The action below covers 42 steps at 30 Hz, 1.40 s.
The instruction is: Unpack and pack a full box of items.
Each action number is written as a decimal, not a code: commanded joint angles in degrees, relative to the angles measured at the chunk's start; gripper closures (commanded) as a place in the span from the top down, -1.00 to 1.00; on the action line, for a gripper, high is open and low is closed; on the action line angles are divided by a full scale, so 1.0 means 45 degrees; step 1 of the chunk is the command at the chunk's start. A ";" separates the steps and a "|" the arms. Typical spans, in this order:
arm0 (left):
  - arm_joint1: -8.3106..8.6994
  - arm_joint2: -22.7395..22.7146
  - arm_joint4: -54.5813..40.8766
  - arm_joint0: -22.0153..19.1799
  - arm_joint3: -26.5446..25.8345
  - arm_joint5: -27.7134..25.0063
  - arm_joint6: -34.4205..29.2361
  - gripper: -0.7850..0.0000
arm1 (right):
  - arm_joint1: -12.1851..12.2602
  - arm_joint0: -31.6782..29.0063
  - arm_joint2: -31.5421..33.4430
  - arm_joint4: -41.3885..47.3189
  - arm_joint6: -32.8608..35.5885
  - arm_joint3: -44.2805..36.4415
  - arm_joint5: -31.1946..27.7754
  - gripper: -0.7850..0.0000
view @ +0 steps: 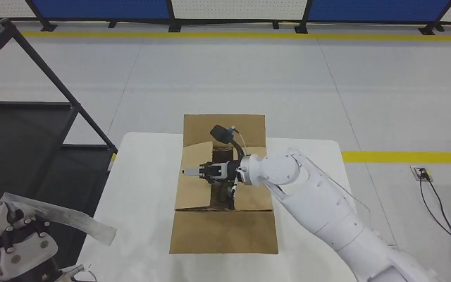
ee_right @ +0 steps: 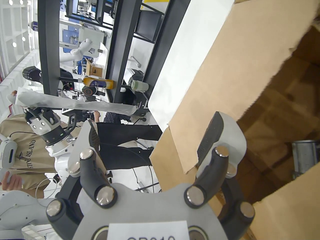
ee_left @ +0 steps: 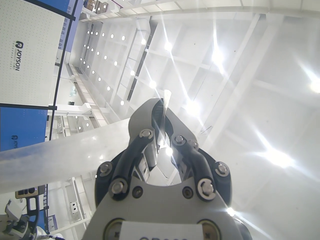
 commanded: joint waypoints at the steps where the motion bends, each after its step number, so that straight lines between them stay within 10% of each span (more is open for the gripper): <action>1: -0.0024 -0.0019 -0.0164 0.0242 0.0011 -0.0251 -0.0080 -1.00 | -0.0194 0.0188 -0.0414 -0.0321 -0.0033 0.0306 0.0109 1.00; 24: -0.0033 0.0467 -0.0196 -0.0597 0.0492 0.0989 -0.0817 -1.00 | -0.1166 0.0953 -0.0562 0.0181 0.1171 0.3613 -0.1363 1.00; 33: 0.0004 0.0667 0.0329 -0.1487 0.0560 0.1743 -0.0732 -1.00 | 0.0368 -0.0065 0.2726 0.0895 0.4688 0.1525 -0.3168 1.00; 42: 0.0056 0.0837 0.1148 -0.2731 0.0528 0.2496 -0.0393 -1.00 | 0.2458 -0.4836 0.8033 -0.0773 0.6938 -0.3506 -0.3216 1.00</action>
